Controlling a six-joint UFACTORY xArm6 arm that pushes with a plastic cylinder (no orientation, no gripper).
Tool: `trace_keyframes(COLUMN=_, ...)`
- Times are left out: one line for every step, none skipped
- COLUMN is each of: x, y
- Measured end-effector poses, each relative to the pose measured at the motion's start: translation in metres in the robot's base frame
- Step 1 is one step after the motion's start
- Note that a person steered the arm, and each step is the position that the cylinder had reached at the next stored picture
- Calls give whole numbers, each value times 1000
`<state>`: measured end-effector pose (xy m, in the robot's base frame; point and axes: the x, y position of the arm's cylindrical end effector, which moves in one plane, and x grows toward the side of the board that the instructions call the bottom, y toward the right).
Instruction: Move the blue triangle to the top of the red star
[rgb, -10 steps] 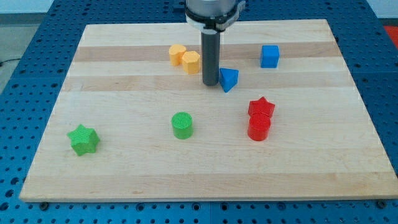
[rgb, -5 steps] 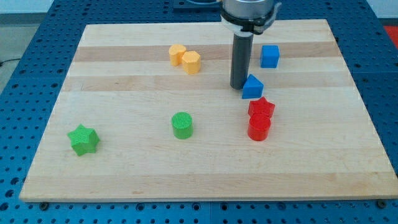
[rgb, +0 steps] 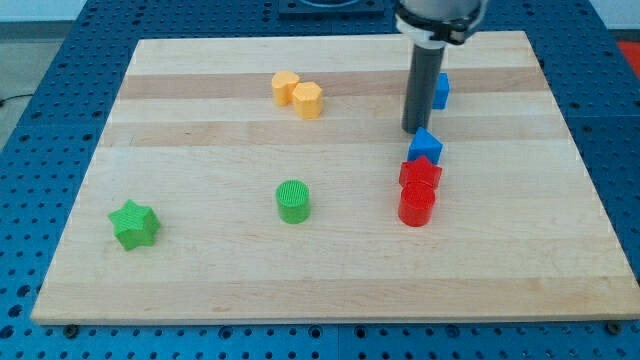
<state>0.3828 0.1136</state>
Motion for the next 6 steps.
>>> trace_keyframes(x=3, y=7)
trace_keyframes(x=10, y=1)
trace_keyframes(x=13, y=1)
trace_keyframes(x=14, y=1)
trace_keyframes(x=22, y=1)
trace_keyframes(x=24, y=1)
